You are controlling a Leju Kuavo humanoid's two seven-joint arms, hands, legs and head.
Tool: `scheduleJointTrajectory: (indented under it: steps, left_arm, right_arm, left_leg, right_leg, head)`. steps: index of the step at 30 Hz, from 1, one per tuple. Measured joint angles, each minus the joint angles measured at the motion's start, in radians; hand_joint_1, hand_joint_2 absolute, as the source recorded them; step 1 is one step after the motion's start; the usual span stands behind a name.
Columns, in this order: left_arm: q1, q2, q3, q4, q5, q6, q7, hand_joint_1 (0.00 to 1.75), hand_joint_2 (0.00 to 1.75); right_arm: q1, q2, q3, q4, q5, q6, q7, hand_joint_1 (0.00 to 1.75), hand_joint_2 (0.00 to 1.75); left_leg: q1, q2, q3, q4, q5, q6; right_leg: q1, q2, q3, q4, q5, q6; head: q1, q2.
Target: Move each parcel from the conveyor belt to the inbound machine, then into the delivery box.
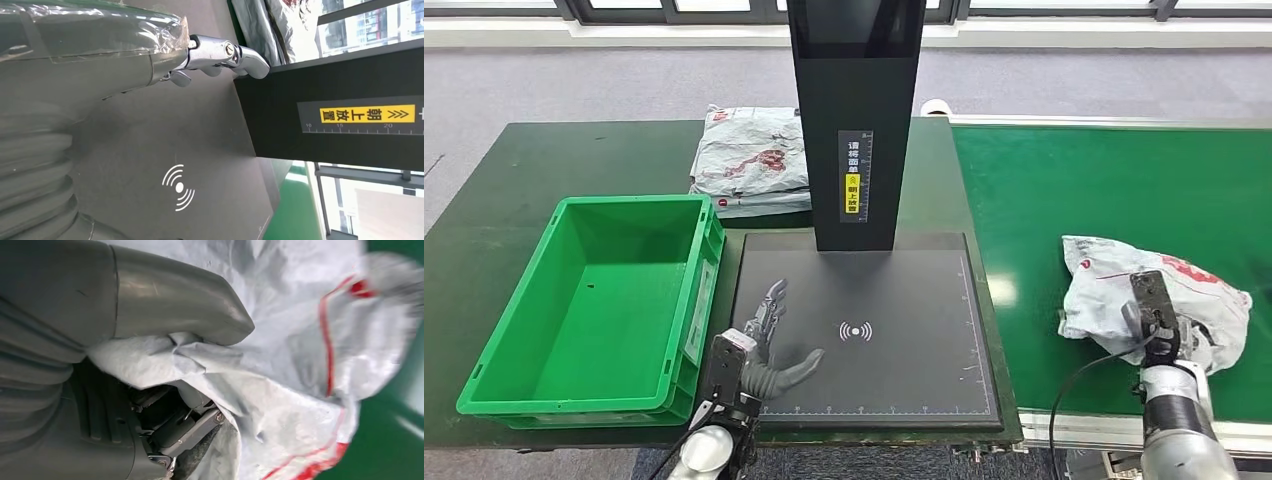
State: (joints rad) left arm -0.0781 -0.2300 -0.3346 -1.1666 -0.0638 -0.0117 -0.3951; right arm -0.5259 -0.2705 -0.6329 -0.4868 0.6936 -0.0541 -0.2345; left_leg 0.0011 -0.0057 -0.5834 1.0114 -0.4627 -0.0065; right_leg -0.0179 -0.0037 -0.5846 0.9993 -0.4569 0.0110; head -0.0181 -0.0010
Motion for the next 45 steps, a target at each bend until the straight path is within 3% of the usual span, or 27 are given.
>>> scheduleJointTrajectory:
  steps: [13, 20, 29, 40, 45]
  left_arm:
    - [-0.013, -0.013, 0.001, 0.041, -0.008, 0.019, -0.017, 0.0, 1.75]
    - [-0.026, -0.022, 0.006, 0.065, -0.008, 0.024, -0.02, 0.0, 1.75]
    - [-0.032, -0.024, 0.008, 0.088, -0.009, 0.026, -0.028, 0.0, 1.75]
    - [-0.038, -0.027, 0.006, 0.118, -0.008, 0.01, -0.041, 0.0, 1.75]
    - [-0.042, -0.028, 0.003, 0.134, -0.008, 0.008, -0.046, 0.0, 1.75]
  right_arm:
    - [-0.013, 0.094, 0.035, -0.214, -0.198, 0.029, -0.006, 1.75, 1.75]
    - [0.013, 0.142, 0.209, -0.424, -0.315, 0.042, 0.038, 1.75, 1.75]
    - [0.053, 0.154, 0.419, -0.605, -0.392, 0.094, 0.051, 1.75, 1.75]
    - [-0.014, 0.187, 0.663, -0.676, -0.44, 0.102, 0.087, 1.75, 1.75]
    - [-0.06, 0.204, 0.726, -0.675, -0.445, 0.09, 0.101, 1.75, 1.75]
  left_leg:
    - [0.0, 0.0, -0.001, 0.0, 0.0, 0.0]
    - [0.0, -0.001, -0.001, 0.0, 0.001, -0.001]
    - [0.0, -0.001, -0.002, 0.0, 0.001, -0.001]
    - [0.0, 0.0, -0.001, 0.0, 0.001, -0.001]
    - [0.0, 0.0, -0.001, 0.0, 0.002, -0.001]
  right_leg:
    - [0.0, 0.0, -0.001, 0.001, 0.0, 0.0]
    - [0.0, 0.0, -0.002, 0.001, 0.0, 0.0]
    - [0.0, -0.001, -0.002, 0.001, 0.0, 0.0]
    - [0.0, 0.001, -0.002, 0.001, 0.0, -0.001]
    - [0.0, 0.0, -0.002, 0.001, 0.0, -0.001]
  head:
    - [0.0, 0.0]
    - [0.0, 0.0]
    - [0.0, 0.0]
    - [0.0, 0.0]
    - [0.0, 0.0]
